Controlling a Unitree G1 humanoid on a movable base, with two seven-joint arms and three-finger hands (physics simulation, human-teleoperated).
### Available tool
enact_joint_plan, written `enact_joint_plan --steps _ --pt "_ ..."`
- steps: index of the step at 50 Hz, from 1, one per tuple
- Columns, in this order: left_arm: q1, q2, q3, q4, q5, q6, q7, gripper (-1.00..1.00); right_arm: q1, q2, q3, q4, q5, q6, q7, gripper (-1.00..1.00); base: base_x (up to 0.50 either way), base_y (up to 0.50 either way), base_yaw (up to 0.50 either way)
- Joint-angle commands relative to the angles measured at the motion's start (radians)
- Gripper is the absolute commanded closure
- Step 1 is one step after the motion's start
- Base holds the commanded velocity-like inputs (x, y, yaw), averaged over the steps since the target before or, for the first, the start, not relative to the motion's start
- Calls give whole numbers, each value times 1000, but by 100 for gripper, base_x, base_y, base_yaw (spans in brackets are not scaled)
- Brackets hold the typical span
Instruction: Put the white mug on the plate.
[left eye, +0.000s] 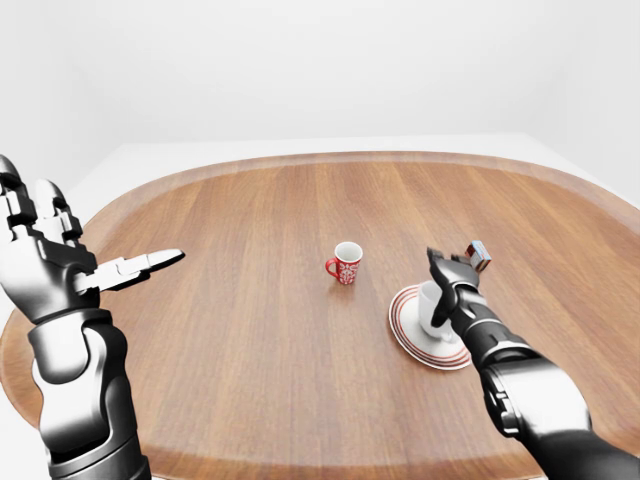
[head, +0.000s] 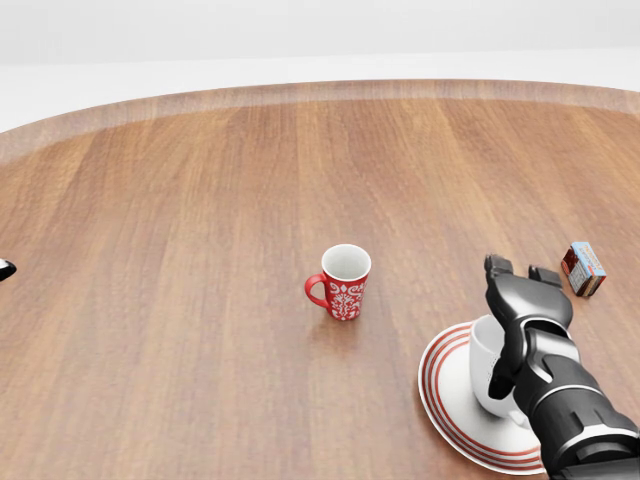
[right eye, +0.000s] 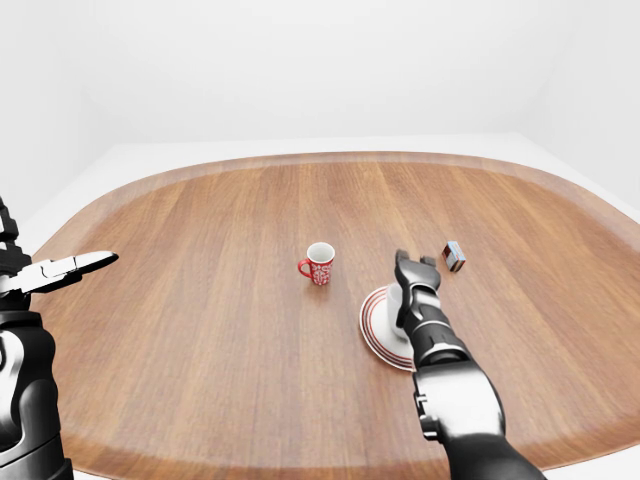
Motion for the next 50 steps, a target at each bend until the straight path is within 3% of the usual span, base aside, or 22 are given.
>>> enact_joint_plan --steps 1,8,10,11,12,16,21,27,31,44,50 --pt "0 -6 -9 5 6 0 6 -100 30 6 9 23 -13 0 -23 -100 0 0 0" --pt "0 -6 -8 7 6 0 5 -100 17 9 -7 19 13 0 25 -100 0 0 0" --pt "1 -6 -9 7 7 0 5 -100 4 18 -68 9 118 0 119 -100 0 0 0" --pt "1 -6 -9 7 7 0 5 -100 -3 26 -106 -1 201 0 246 -100 0 0 0" --pt "1 -6 -8 6 6 0 5 -100 -6 32 -112 -11 246 0 307 -100 0 0 0" --pt "1 -6 -8 7 6 0 5 -100 -34 12 -62 -28 271 0 332 -100 0 0 0" --pt "2 -6 -7 4 4 0 4 -100 -37 3 -38 -49 287 0 450 -100 0 0 0" --pt "1 -5 -5 4 3 0 4 -100 -5 13 -21 -138 306 0 708 -100 0 0 0" --pt "0 -5 -7 3 4 0 5 -100 9 2 -13 -209 290 0 782 -100 0 0 0" --pt "-3 -3 -8 10 3 0 6 -100 -15 13 -27 -227 281 0 798 -100 0 0 0" --pt "-1 -5 -11 9 4 0 6 -100 1 40 -81 -301 407 0 870 -100 0 0 0"
